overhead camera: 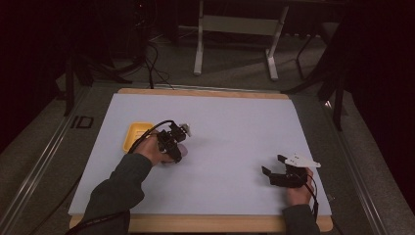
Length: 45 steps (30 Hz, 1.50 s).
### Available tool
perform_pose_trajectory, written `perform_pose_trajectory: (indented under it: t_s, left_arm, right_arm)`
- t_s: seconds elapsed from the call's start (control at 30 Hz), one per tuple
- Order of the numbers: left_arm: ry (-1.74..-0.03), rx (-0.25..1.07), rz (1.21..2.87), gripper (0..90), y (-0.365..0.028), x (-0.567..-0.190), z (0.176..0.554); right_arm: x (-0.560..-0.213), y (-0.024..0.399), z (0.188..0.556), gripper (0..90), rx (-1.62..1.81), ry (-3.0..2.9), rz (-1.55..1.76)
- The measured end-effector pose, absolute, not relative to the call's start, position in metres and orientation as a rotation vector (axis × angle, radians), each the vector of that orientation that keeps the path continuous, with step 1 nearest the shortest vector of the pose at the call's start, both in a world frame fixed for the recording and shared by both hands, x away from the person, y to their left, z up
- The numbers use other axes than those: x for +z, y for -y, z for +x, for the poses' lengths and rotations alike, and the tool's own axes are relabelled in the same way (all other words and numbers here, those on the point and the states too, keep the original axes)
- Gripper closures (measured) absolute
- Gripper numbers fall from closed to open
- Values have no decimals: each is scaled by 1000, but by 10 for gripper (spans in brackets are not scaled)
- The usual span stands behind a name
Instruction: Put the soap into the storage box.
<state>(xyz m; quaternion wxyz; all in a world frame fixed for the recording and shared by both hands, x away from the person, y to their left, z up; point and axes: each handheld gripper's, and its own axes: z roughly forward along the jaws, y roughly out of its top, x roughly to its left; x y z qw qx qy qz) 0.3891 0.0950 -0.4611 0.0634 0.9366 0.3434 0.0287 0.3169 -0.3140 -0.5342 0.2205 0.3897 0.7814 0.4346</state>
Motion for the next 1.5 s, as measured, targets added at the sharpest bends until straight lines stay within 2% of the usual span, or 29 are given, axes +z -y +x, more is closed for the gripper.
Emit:
perform_pose_trajectory:
  t_s: [0.67,1.5]
  left_arm:
    - [-1088,86,2793,499,-108,-452,397]
    - [-1177,145,2724,499,-123,-434,412]
  right_arm:
    - [-534,314,317,169,1201,-2160,1077]
    - [-534,314,317,168,1202,-2160,1076]
